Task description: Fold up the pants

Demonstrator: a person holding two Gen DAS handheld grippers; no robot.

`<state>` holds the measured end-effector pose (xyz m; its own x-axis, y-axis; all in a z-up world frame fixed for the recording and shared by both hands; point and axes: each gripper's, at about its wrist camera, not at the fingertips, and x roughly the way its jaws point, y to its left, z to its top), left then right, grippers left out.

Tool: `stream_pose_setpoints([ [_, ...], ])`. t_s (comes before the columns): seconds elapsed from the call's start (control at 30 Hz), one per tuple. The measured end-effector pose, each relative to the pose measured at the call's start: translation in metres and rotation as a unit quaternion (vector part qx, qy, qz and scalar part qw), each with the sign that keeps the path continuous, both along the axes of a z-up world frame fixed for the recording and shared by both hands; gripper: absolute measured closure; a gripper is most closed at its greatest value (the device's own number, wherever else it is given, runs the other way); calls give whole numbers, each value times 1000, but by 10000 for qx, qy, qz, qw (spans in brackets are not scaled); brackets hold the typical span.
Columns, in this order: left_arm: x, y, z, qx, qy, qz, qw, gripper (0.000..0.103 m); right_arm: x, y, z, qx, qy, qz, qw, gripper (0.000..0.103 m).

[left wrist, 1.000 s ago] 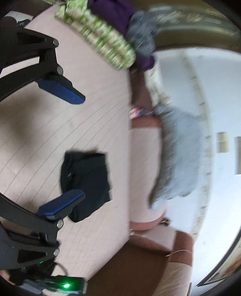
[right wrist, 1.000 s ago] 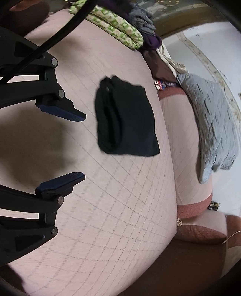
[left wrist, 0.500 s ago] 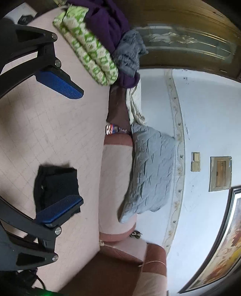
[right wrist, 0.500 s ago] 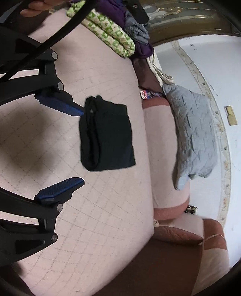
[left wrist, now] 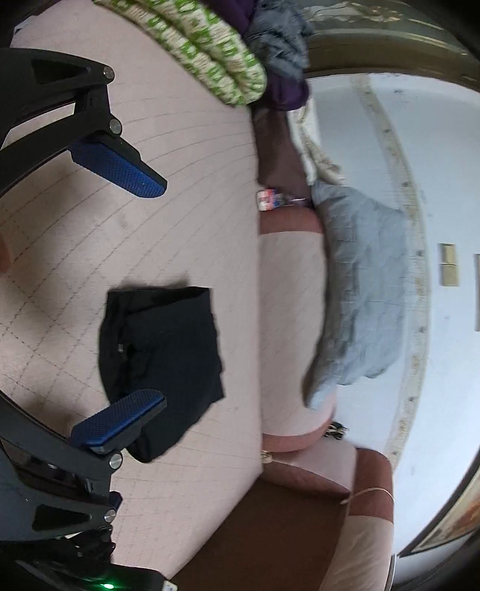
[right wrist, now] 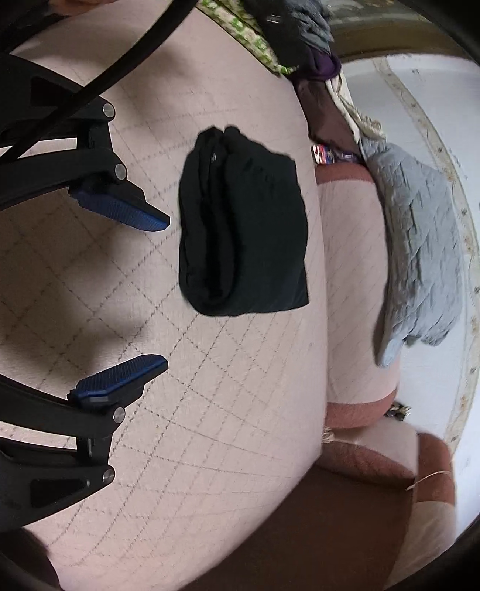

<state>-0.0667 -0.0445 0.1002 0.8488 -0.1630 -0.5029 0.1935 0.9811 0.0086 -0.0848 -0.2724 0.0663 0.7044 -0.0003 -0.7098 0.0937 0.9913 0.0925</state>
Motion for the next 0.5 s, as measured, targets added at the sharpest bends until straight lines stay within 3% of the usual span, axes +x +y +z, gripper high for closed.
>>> stream_pose_setpoints([
  [0.23, 19, 7, -22, -209, 784, 147, 9966, 0, 10, -7, -14, 125, 243, -76, 9996, 29],
  [0.5, 24, 1, -38, 31, 1238, 139, 9922, 0, 11, 3, -17, 91, 339, 169, 9992, 29],
])
